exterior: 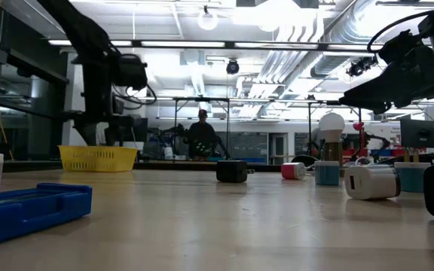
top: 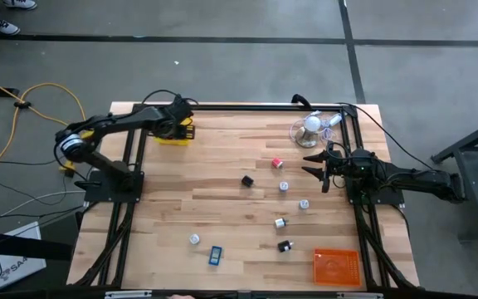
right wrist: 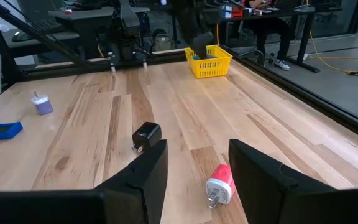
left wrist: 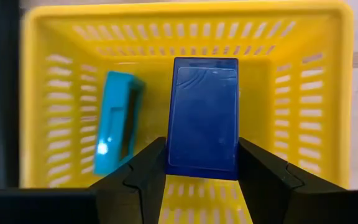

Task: Pick & Place Office items
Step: Put the dark blue digital timer into the yellow bin

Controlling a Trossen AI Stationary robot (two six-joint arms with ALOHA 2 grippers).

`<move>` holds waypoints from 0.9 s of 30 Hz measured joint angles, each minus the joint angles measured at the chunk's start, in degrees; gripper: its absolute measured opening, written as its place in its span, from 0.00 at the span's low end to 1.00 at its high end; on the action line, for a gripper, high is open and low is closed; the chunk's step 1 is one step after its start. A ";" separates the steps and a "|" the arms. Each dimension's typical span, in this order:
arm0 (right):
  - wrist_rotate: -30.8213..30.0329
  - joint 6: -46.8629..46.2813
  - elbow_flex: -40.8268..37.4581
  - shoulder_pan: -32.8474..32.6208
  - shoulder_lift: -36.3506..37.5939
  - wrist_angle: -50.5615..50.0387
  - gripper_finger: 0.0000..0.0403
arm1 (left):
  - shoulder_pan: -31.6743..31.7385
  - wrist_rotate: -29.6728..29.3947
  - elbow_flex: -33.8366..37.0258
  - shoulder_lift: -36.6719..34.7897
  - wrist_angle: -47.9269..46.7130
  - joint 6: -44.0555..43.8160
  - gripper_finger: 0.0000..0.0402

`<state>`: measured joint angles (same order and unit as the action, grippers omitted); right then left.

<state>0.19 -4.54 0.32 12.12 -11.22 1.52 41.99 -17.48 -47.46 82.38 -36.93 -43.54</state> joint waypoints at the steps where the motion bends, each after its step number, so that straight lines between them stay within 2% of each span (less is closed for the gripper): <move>1: 0.02 0.01 -0.01 -0.02 0.01 0.00 0.39 | 0.19 0.25 0.00 0.73 0.47 0.41 0.41; 6: 0.01 0.01 0.00 -0.01 0.00 0.00 0.39 | 0.40 0.51 0.00 2.94 2.53 1.54 0.41; 27: 0.01 0.02 -0.02 0.00 0.00 0.00 0.39 | 0.38 1.26 -0.02 3.03 2.71 1.65 0.41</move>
<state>0.19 -4.51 0.30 12.12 -11.22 1.52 42.37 -16.23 -47.48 85.41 -34.22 -41.89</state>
